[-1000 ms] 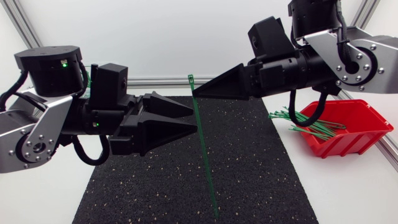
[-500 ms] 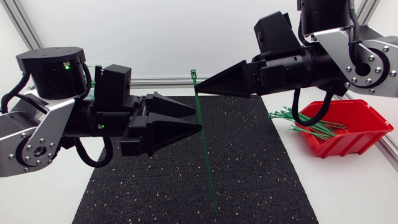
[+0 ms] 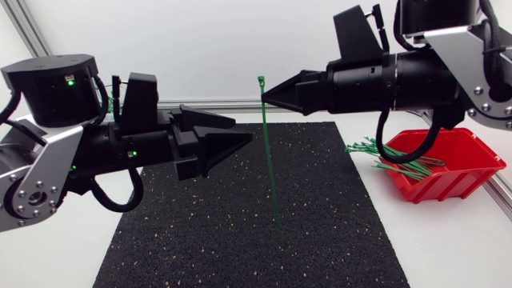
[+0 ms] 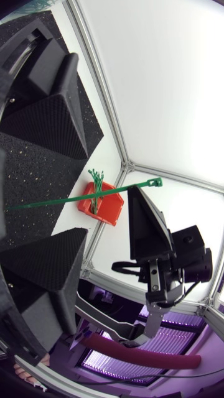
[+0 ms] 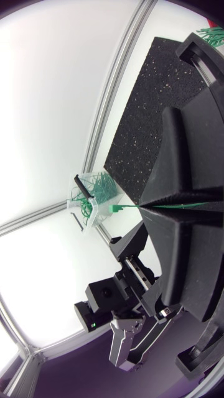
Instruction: Take a green cable tie from the red box, thread the tail through the head to close it, then place it in the transparent bin on the left.
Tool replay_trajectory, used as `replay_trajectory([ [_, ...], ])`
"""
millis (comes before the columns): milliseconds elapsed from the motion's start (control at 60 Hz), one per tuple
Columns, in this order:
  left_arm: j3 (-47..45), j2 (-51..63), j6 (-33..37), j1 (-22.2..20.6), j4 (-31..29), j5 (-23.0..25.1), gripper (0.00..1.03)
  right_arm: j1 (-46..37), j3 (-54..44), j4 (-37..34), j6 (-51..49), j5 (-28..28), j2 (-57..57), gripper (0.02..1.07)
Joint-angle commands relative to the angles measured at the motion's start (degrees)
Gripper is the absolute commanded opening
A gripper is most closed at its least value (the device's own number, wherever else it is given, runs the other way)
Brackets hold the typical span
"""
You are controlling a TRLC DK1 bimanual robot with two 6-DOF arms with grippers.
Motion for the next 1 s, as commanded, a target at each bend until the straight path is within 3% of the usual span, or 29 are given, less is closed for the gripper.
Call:
replay_trajectory([
  [0, -0.4, -0.9, 0.3, -1.3, -0.4, -3.5, 0.77, 3.2, 0.8, -1.4, -1.1, 5.0, -1.1, 0.08],
  [250, 0.1, -0.5, 4.3, -6.0, -1.6, -17.3, 0.77, 9.7, 4.2, -3.0, -1.8, 22.5, 0.2, 0.08],
  [417, -1.2, -0.3, 8.7, -12.5, 0.4, -30.3, 0.75, 13.5, 7.5, -4.1, -2.3, 33.8, 2.5, 0.08],
  [733, -2.5, 2.4, 9.8, -19.5, 7.0, -44.1, 0.74, 16.3, 10.4, -4.0, -0.4, 44.9, 4.6, 0.08],
  [983, -2.8, 8.4, 11.2, -21.8, 15.7, -52.0, 0.74, 17.3, 10.5, -3.9, 0.6, 46.0, 4.8, 0.08],
])
